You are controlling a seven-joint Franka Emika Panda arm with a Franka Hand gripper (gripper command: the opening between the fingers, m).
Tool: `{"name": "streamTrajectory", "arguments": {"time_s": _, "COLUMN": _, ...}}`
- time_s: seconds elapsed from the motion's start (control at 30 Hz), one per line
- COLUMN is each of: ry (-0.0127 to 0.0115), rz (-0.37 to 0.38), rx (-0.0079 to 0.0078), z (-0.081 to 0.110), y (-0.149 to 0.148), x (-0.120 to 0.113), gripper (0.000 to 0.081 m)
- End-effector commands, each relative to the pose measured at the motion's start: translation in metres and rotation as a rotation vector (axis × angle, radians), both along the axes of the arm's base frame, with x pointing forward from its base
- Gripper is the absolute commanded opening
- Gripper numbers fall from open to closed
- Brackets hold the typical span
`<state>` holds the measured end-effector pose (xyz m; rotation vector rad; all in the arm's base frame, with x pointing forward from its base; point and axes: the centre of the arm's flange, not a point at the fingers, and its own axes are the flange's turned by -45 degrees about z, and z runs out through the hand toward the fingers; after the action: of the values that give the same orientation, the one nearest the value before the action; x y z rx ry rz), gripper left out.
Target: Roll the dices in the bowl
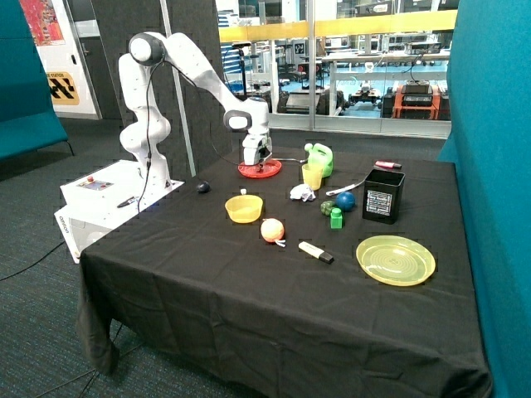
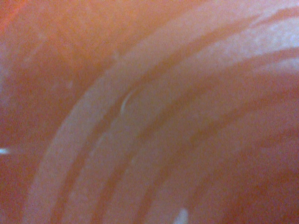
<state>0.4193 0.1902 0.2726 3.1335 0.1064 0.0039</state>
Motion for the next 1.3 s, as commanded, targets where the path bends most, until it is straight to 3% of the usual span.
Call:
{"name": "streamTrajectory", "arguments": {"time_s": 0.0, "ry": 0.0027, "rz": 0.007, "rx": 0.0062, "z": 0.016, "y": -0.008, "x": 0.001, "gripper": 0.0000}}
{"name": "streamTrajectory", "arguments": {"time_s": 0.27, "ry": 0.0028, "rz": 0.026, "rx": 0.0062, "z": 0.040, "y": -0.019, "x": 0.008, "gripper": 0.0000}}
{"name": "streamTrajectory", "arguments": {"time_s": 0.5, "ry": 0.0031, "rz": 0.127, "rx": 0.0060, "z": 0.076, "y": -0.022, "x": 0.011, "gripper": 0.0000}}
{"name": "streamTrajectory", "arguments": {"time_s": 0.7, "ry": 0.0032, "rz": 0.160, "rx": 0.0060, "z": 0.110, "y": -0.033, "x": 0.019, "gripper": 0.0000}}
{"name": "streamTrajectory", "arguments": {"time_s": 0.9, "ry": 0.0031, "rz": 0.131, "rx": 0.0060, "z": 0.134, "y": -0.054, "x": 0.037, "gripper": 0.0000}}
{"name": "streamTrajectory", "arguments": {"time_s": 1.27, "ry": 0.0025, "rz": -0.048, "rx": 0.0063, "z": 0.155, "y": -0.110, "x": 0.068, "gripper": 0.0000}}
